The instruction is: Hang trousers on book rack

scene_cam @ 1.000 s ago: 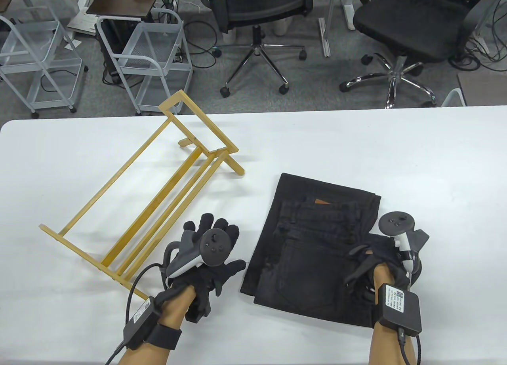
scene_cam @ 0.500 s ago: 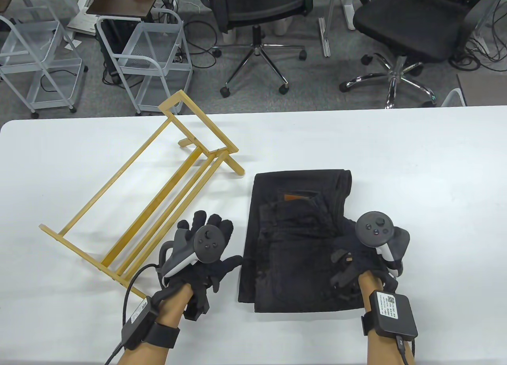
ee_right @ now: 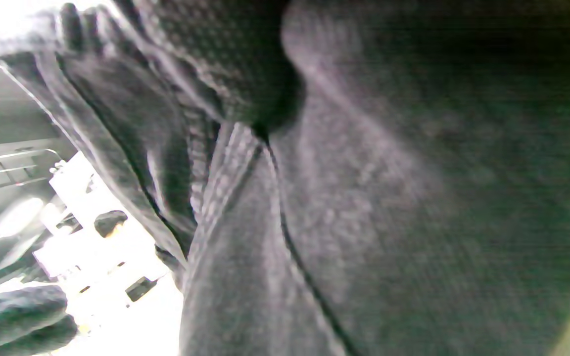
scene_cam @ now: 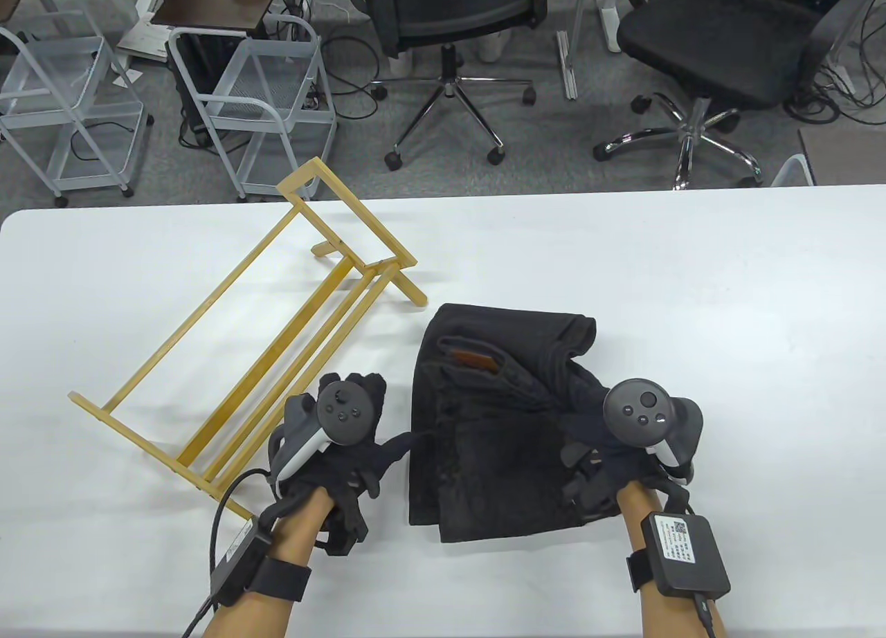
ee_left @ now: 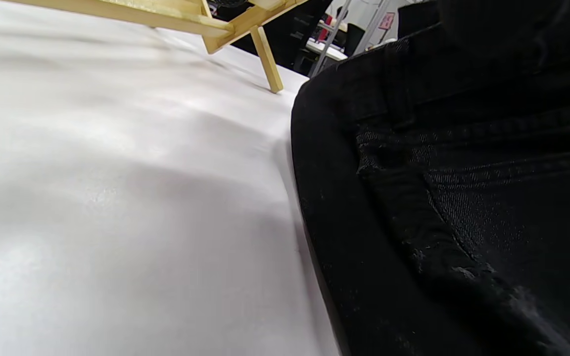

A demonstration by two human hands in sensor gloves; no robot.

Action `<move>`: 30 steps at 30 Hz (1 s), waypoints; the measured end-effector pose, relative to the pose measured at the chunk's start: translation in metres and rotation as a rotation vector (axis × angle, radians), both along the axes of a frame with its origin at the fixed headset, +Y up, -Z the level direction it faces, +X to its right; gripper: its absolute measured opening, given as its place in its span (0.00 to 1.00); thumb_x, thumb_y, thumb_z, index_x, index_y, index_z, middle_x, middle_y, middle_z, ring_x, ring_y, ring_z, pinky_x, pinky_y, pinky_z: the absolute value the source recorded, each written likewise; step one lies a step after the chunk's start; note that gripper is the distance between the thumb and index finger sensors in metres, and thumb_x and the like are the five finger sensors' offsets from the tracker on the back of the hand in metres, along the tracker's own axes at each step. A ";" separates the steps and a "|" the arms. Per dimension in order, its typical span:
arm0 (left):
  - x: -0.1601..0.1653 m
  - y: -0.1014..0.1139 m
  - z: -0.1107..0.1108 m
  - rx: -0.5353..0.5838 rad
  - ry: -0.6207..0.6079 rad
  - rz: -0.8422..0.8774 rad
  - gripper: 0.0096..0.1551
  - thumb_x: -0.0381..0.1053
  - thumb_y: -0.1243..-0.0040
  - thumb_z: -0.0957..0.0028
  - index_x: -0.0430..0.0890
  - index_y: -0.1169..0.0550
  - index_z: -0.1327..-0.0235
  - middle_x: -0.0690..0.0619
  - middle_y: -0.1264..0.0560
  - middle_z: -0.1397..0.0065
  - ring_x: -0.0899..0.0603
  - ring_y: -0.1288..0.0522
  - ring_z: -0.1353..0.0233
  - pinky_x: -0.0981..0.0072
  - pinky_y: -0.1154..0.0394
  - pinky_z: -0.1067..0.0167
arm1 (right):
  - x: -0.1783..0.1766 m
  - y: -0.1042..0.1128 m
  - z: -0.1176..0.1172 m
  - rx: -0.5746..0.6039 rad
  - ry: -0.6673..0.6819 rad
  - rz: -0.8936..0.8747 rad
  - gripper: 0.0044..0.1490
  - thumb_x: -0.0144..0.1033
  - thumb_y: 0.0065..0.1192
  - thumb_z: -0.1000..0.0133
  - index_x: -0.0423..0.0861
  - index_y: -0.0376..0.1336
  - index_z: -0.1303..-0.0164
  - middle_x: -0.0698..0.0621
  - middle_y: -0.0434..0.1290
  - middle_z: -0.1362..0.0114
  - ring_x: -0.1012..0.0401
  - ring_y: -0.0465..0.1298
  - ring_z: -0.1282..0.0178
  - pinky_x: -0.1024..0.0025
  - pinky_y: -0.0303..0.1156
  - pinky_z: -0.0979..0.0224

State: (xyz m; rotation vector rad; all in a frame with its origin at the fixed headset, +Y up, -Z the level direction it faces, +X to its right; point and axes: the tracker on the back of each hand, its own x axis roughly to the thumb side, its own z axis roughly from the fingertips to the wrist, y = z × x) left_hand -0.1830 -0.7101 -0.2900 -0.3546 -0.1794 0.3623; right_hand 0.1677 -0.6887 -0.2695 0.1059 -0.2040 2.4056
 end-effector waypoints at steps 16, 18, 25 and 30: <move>-0.047 -0.006 -0.022 -0.241 0.036 0.586 0.81 0.85 0.43 0.75 0.42 0.66 0.31 0.43 0.46 0.15 0.31 0.53 0.13 0.26 0.62 0.28 | -0.019 0.039 0.011 0.129 0.362 -0.309 0.33 0.37 0.76 0.61 0.59 0.66 0.43 0.61 0.66 0.25 0.57 0.88 0.45 0.61 0.88 0.47; -0.051 -0.006 -0.023 -0.298 -0.072 0.725 0.80 0.84 0.39 0.76 0.43 0.63 0.29 0.45 0.42 0.16 0.33 0.48 0.13 0.25 0.58 0.26 | -0.020 0.041 0.011 0.130 0.388 -0.331 0.34 0.38 0.76 0.62 0.60 0.66 0.44 0.62 0.65 0.25 0.57 0.88 0.45 0.62 0.88 0.47; -0.051 0.014 -0.018 -0.136 -0.208 1.001 0.71 0.77 0.27 0.72 0.50 0.50 0.25 0.51 0.36 0.18 0.32 0.38 0.15 0.22 0.47 0.27 | -0.007 0.040 0.008 0.123 0.389 -0.418 0.33 0.39 0.75 0.62 0.59 0.67 0.44 0.61 0.64 0.24 0.58 0.89 0.45 0.63 0.88 0.47; -0.046 0.032 -0.009 0.113 -0.194 1.043 0.62 0.71 0.22 0.74 0.56 0.42 0.30 0.52 0.44 0.16 0.32 0.32 0.17 0.27 0.40 0.28 | -0.001 0.039 0.006 0.116 0.393 -0.477 0.33 0.39 0.74 0.62 0.59 0.67 0.44 0.60 0.65 0.24 0.58 0.89 0.46 0.64 0.88 0.48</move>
